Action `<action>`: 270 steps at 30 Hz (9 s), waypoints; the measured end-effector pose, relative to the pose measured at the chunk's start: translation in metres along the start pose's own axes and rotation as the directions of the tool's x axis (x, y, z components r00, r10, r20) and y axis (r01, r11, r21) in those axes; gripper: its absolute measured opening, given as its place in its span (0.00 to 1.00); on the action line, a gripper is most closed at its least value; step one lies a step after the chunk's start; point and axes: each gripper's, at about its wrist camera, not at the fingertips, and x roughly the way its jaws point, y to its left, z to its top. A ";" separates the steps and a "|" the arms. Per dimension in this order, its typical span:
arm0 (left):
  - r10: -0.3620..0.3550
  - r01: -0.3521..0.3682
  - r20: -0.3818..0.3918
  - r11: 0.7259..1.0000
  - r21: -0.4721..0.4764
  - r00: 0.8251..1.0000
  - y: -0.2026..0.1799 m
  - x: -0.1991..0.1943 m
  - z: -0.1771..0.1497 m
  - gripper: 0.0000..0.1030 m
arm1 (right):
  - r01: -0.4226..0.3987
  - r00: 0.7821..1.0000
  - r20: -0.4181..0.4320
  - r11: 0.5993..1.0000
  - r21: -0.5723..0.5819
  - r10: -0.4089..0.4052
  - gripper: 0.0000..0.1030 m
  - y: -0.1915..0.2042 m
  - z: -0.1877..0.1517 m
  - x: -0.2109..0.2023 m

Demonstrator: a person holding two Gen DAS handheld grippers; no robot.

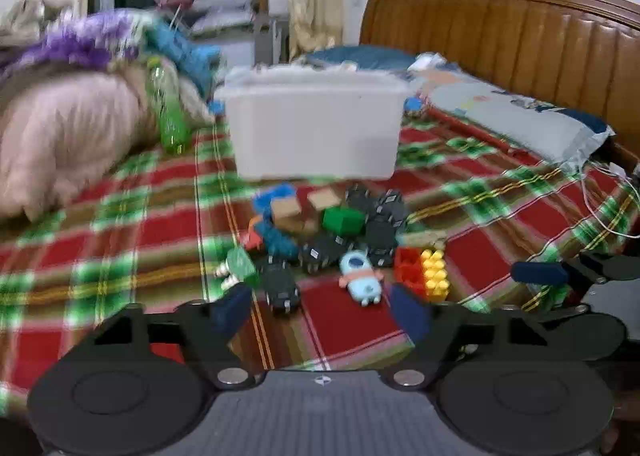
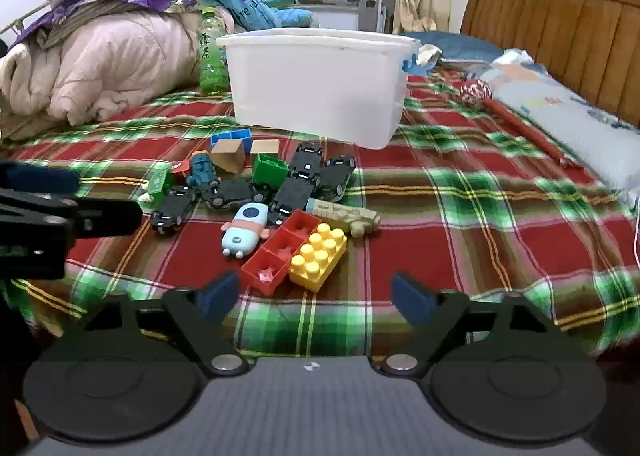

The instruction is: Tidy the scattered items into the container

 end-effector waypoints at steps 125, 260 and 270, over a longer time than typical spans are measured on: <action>-0.004 0.005 0.086 1.000 -0.003 0.996 0.042 0.120 0.206 0.61 | 0.029 0.993 0.114 0.999 -0.018 -0.027 0.57 -0.031 0.215 0.108; -0.027 0.035 0.148 0.998 -0.050 0.989 0.059 0.150 0.233 0.70 | 0.040 0.990 0.136 0.999 -0.031 -0.036 0.63 -0.032 0.215 0.140; -0.053 0.059 0.134 0.998 -0.037 0.990 0.055 0.107 0.182 0.70 | 0.019 0.991 0.134 0.999 -0.037 -0.014 0.65 -0.016 0.173 0.096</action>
